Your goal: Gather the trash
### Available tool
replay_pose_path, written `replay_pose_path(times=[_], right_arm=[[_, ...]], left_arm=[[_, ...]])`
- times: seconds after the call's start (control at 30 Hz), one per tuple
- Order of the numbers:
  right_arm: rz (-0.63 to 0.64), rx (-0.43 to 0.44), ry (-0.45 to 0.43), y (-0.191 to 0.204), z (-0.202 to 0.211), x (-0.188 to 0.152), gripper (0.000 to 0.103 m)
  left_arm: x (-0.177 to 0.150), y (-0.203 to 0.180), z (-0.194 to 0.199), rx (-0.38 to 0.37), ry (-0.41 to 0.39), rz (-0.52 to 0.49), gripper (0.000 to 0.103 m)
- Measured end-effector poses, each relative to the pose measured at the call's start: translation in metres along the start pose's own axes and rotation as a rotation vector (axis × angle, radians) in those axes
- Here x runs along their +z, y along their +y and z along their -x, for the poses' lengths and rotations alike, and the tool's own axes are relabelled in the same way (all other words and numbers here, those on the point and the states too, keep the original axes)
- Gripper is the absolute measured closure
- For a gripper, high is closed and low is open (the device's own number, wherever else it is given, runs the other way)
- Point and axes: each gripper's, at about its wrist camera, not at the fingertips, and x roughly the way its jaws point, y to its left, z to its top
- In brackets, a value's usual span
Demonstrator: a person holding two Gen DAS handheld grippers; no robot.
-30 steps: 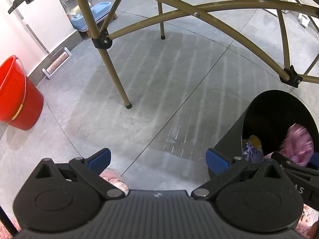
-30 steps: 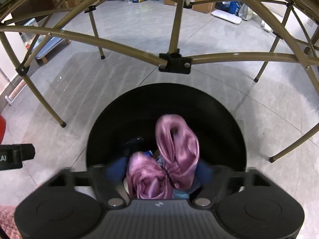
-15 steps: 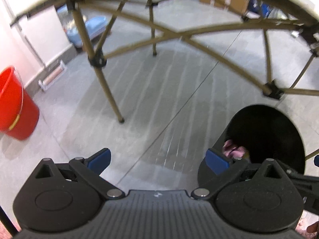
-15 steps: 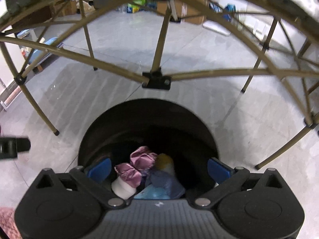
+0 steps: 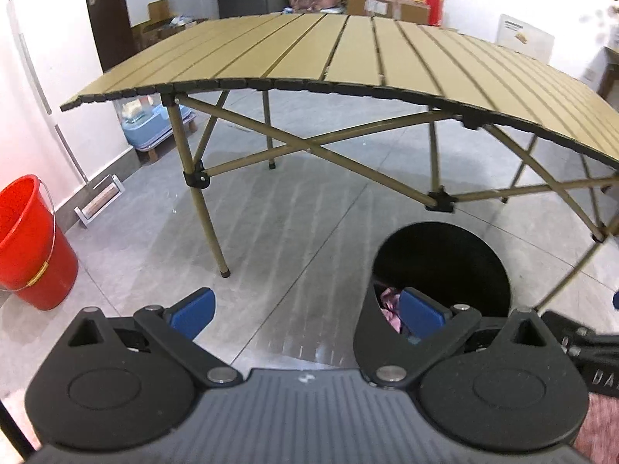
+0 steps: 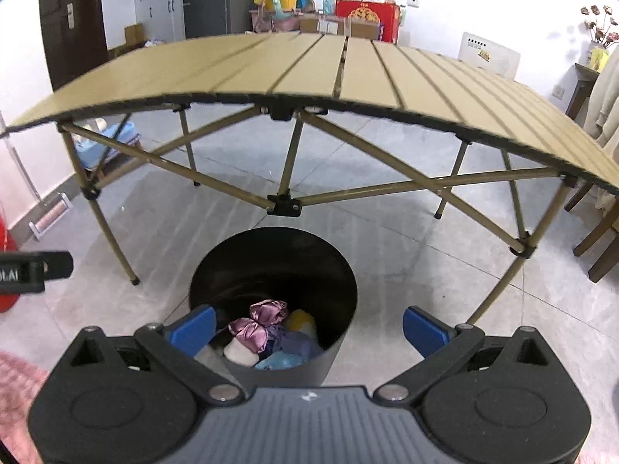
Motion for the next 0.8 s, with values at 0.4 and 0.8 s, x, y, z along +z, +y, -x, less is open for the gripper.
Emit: replay_pose_path(times=[0.4,0.8], right_arm=[[0.015,0.064,-0.023,0.003,0.092,-0.029,0.0],[0.009,0.071,-0.095,0.004,0.155,-0.041,0.0]], left_arm=[[-0.04,0.012,0.09,-0.066,-0.029,-0.048,0.0],[-0.06,0.007,0.137,-0.107,-0.082,-0.08,0.0]])
